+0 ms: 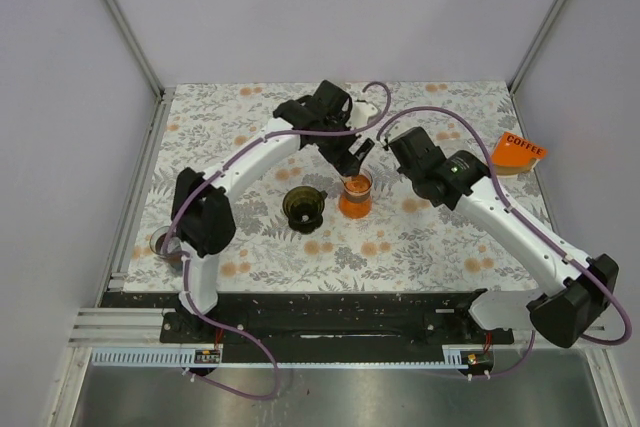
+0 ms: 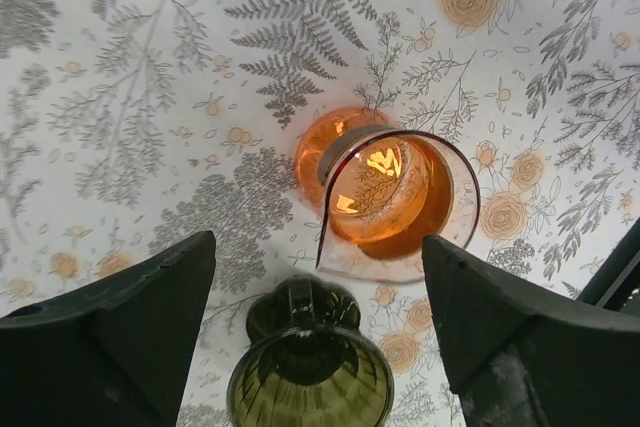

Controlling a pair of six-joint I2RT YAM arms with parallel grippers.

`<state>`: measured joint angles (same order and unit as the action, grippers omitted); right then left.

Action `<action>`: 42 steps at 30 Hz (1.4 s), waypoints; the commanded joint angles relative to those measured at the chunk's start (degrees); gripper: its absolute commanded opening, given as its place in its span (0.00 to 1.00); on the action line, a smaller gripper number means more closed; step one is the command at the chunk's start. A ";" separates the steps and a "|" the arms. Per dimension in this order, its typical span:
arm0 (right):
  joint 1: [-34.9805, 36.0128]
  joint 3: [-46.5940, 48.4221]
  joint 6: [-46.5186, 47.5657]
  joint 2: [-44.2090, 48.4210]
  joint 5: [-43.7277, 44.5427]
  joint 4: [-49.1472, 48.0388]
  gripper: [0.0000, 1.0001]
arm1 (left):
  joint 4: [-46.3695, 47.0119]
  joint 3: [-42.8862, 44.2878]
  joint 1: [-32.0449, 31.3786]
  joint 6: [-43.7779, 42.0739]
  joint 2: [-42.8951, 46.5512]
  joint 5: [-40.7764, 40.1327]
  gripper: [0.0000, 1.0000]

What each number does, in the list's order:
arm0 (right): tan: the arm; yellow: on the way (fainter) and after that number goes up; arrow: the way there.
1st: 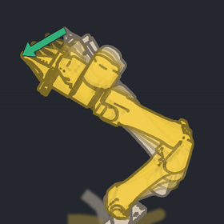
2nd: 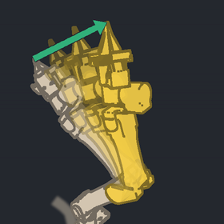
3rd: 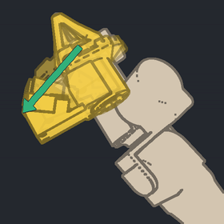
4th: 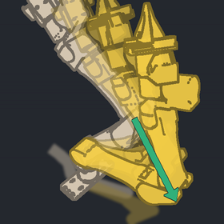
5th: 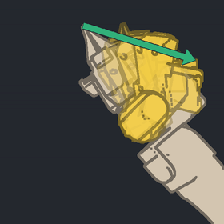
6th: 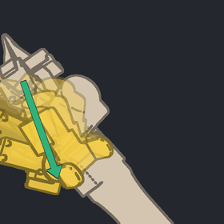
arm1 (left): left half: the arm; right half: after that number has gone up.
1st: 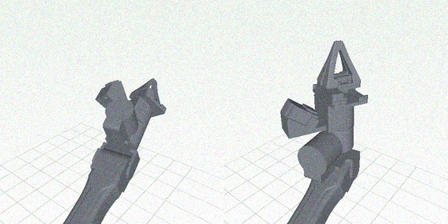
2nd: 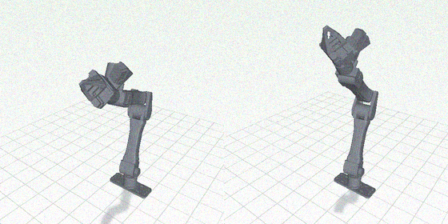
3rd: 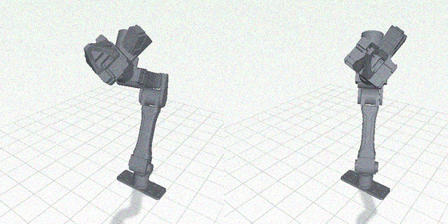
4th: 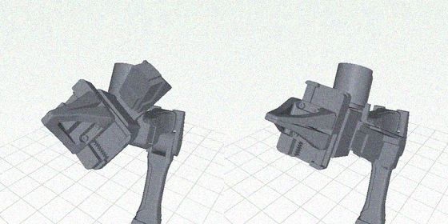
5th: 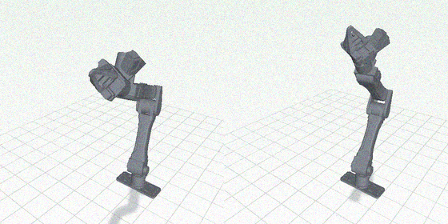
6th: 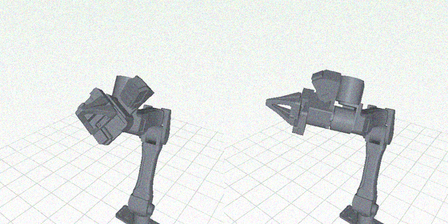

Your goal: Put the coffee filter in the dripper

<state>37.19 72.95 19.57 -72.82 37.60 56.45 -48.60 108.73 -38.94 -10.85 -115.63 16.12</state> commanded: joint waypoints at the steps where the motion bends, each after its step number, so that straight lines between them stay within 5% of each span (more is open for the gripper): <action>1: 1.66 6.50 3.71 -1.89 -2.97 -0.54 0.00 | -1.05 3.78 3.86 -0.75 8.93 2.77 0.88; 11: 8.77 14.67 11.80 -8.38 -22.12 -2.49 0.00 | 0.17 -5.97 18.27 0.04 17.63 6.46 0.89; 19: 14.66 18.45 16.29 -19.72 -8.08 2.69 0.00 | 2.54 -13.10 21.98 -1.10 20.89 6.91 0.89; 42: 19.76 23.56 13.21 -25.80 -12.56 2.97 0.00 | 2.90 -13.72 22.15 -1.19 20.53 7.17 0.88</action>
<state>56.58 95.46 33.32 -97.58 26.02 60.75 -47.92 95.02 -17.12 -11.16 -97.49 22.02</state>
